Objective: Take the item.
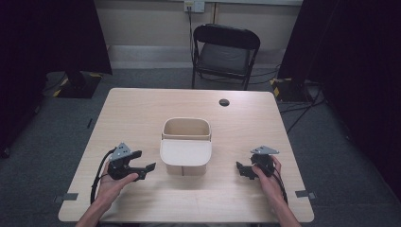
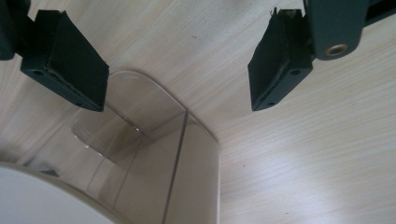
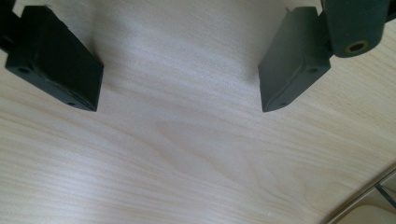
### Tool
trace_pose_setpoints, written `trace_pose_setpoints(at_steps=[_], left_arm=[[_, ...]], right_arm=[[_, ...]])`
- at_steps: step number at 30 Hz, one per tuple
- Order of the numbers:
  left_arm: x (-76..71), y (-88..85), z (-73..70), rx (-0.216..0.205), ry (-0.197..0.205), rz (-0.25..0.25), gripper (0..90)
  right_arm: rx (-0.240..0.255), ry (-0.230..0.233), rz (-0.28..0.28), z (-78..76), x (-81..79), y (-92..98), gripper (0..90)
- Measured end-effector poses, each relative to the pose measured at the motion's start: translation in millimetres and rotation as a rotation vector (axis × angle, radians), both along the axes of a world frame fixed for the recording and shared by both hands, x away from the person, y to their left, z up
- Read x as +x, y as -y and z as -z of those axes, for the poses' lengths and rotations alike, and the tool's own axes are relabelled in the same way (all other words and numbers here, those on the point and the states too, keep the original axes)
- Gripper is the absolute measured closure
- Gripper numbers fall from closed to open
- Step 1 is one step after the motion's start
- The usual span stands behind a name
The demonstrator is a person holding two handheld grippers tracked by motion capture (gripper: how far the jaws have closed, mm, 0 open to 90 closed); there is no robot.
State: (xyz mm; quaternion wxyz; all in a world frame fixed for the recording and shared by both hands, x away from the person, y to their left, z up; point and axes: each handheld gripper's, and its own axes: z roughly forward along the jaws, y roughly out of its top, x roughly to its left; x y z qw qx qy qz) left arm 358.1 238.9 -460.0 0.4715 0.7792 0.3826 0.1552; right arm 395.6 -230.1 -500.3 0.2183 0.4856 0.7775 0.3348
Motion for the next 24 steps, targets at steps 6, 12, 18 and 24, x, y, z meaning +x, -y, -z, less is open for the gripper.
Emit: trace_pose_setpoints(at_steps=[6,12,18,24], left_arm=[[-1.3,1.6,-1.5,0.0,0.005,0.009,20.0],[-3.6,5.8,-3.1,0.005,0.028,0.031,20.0],[-5.8,11.2,-5.9,0.008,0.04,0.06,20.0],[-6.3,16.0,-9.7,-0.006,0.049,0.07,19.9]], right_arm=[[0.0,0.0,0.0,0.0,0.0,0.0,13.2],[0.0,0.0,0.0,0.0,0.0,0.0,13.2],[0.001,0.0,0.001,0.0,0.0,-0.1,13.2],[0.0,0.0,0.0,0.0,0.0,0.0,13.2]])
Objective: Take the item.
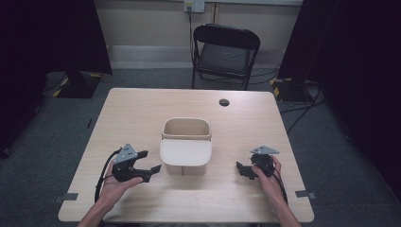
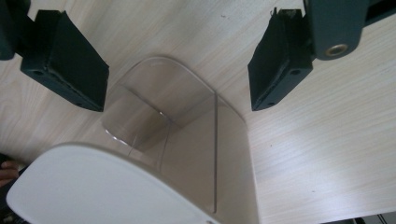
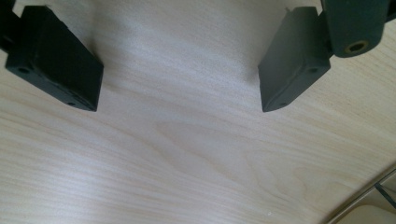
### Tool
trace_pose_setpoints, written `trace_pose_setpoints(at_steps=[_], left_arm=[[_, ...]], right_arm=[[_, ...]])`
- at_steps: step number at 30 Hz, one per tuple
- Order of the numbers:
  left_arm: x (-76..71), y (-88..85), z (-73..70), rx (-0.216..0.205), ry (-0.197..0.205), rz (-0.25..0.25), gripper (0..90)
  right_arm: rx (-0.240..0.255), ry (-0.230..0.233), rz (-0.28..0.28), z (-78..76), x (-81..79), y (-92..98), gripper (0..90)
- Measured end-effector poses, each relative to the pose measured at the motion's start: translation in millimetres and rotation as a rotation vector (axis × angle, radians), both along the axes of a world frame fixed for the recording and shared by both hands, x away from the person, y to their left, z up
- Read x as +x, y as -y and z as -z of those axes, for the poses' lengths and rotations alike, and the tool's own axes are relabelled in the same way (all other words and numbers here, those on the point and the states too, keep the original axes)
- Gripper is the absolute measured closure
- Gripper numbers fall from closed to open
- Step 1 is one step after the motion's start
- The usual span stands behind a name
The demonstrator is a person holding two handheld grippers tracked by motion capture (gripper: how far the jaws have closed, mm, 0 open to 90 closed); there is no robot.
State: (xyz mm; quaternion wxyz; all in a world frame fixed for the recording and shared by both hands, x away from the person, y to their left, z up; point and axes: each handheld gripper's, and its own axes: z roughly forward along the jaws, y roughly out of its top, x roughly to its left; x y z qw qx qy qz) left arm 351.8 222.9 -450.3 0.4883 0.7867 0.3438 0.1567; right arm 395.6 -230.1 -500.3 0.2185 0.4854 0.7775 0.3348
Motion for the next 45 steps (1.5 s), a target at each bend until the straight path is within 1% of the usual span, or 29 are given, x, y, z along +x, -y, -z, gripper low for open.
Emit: trace_pose_setpoints(at_steps=[3,4,6,7,18,19,21,22,26,29,32,36,38,41,45], left_arm=[[0.5,1.3,-2.0,0.006,0.004,0.004,19.9],[0.4,2.5,-2.2,-0.003,0.002,0.004,19.9],[0.8,3.3,-3.1,-0.001,0.005,0.007,19.7],[0.8,4.4,-3.1,-0.008,0.003,0.008,19.7],[2.9,13.1,-4.0,0.003,0.008,0.028,19.5],[2.7,14.4,-4.1,-0.007,0.006,0.022,19.5],[2.7,14.6,-4.1,-0.009,0.004,0.021,19.3],[2.6,14.5,-4.5,-0.004,0.003,0.019,19.3],[2.9,14.1,-4.9,-0.013,0.005,0.018,19.2],[2.9,13.8,-5.6,-0.003,0.01,0.018,19.2],[2.9,15.0,-5.5,-0.015,0.008,0.014,19.2],[3.3,18.2,-5.0,-0.019,0.009,0.014,19.1],[3.2,19.1,-5.7,-0.006,0.011,0.018,19.0],[3.4,20.5,-5.3,-0.01,0.016,0.025,18.9],[3.3,20.0,-5.7,-0.016,0.013,0.025,18.9]], right_arm=[[0.001,0.0,0.0,0.0,0.0,-0.1,13.2],[0.0,0.0,0.0,0.0,0.0,0.0,13.2],[0.0,0.0,0.0,0.0,0.0,0.0,13.2],[0.0,0.0,0.0,0.0,0.0,0.0,13.2],[0.0,0.0,0.0,0.0,0.0,0.0,13.2],[0.001,0.0,0.0,0.0,0.0,-0.1,13.2],[0.0,0.0,0.0,0.0,0.0,0.0,13.3],[0.0,0.0,0.0,0.0,0.0,0.0,13.3],[0.001,0.0,0.001,0.0,0.0,-0.1,13.2],[0.0,0.0,0.0,0.0,0.0,-0.1,13.2],[0.001,0.0,0.001,0.0,0.0,-0.1,13.2],[0.0,0.0,0.0,0.0,0.0,0.0,13.2],[0.001,-0.001,0.001,0.0,-0.1,-0.1,13.2],[0.001,0.0,0.001,0.0,-0.1,-0.1,13.2],[0.001,0.0,0.001,0.0,0.0,-0.1,13.2]])
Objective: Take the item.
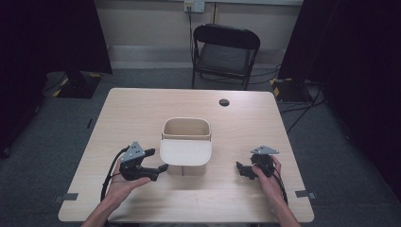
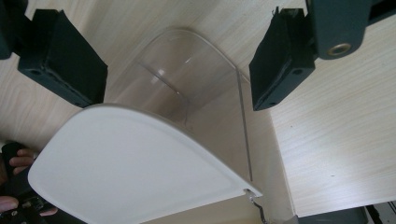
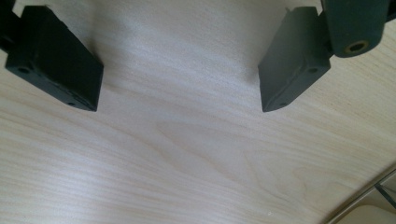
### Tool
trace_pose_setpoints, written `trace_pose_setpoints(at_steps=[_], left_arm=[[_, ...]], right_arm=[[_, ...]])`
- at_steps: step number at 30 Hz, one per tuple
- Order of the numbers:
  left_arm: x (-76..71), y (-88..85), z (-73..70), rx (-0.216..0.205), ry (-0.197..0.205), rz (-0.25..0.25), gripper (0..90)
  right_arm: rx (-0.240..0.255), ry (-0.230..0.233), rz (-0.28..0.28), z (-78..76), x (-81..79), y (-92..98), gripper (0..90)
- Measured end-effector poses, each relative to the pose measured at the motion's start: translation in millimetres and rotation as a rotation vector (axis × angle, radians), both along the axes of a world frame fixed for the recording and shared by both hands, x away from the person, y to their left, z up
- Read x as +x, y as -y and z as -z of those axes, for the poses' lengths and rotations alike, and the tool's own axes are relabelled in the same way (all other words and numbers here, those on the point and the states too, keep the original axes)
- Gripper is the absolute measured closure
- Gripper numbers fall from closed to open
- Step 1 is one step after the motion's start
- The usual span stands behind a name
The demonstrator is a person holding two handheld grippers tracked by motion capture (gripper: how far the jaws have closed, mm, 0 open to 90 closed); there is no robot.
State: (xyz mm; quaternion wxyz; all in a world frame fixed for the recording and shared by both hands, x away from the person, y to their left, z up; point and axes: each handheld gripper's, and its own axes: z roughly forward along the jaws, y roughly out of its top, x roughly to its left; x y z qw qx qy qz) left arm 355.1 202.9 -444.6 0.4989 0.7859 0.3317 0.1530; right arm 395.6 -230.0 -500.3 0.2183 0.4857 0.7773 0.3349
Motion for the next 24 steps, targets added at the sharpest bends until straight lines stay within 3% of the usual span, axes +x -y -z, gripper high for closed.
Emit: trace_pose_setpoints(at_steps=[24], left_arm=[[-1.0,0.9,-5.2,-0.026,0.011,0.006,18.8]], right_arm=[[0.0,0.0,0.001,0.0,0.0,-0.1,13.2]])
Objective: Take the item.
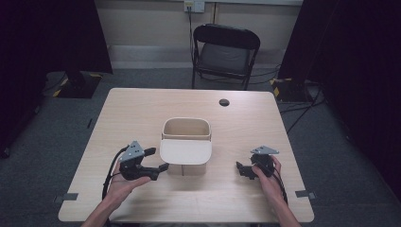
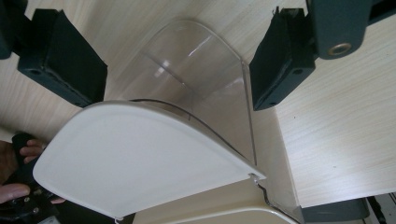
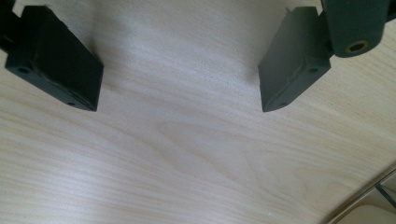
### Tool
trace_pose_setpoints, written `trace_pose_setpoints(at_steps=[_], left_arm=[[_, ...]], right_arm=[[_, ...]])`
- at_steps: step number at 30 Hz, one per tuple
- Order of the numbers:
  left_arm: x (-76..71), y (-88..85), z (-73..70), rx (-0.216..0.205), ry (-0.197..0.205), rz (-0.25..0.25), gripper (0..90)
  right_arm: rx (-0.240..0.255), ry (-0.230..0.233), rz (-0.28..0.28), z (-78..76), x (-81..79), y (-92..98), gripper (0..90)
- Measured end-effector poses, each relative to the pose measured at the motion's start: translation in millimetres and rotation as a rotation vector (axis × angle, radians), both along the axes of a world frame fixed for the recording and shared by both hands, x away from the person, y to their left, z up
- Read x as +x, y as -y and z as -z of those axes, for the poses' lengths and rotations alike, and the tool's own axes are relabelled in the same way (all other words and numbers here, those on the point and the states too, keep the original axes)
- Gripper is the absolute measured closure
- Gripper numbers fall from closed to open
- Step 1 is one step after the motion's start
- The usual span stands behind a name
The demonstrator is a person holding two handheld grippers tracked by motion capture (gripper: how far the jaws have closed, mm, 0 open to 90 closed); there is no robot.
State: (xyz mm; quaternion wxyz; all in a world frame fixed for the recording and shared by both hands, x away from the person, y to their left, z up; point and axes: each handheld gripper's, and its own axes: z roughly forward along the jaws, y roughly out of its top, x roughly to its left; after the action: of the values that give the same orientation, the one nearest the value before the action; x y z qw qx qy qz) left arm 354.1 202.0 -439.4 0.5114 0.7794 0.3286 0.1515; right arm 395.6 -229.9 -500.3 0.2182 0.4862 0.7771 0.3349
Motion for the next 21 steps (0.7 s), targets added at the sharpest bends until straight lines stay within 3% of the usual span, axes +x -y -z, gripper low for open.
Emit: trace_pose_setpoints(at_steps=[21], left_arm=[[-0.1,-1.4,-5.3,-0.022,0.015,-0.008,18.3]], right_arm=[[0.0,0.0,0.0,0.0,0.0,0.0,13.2]])
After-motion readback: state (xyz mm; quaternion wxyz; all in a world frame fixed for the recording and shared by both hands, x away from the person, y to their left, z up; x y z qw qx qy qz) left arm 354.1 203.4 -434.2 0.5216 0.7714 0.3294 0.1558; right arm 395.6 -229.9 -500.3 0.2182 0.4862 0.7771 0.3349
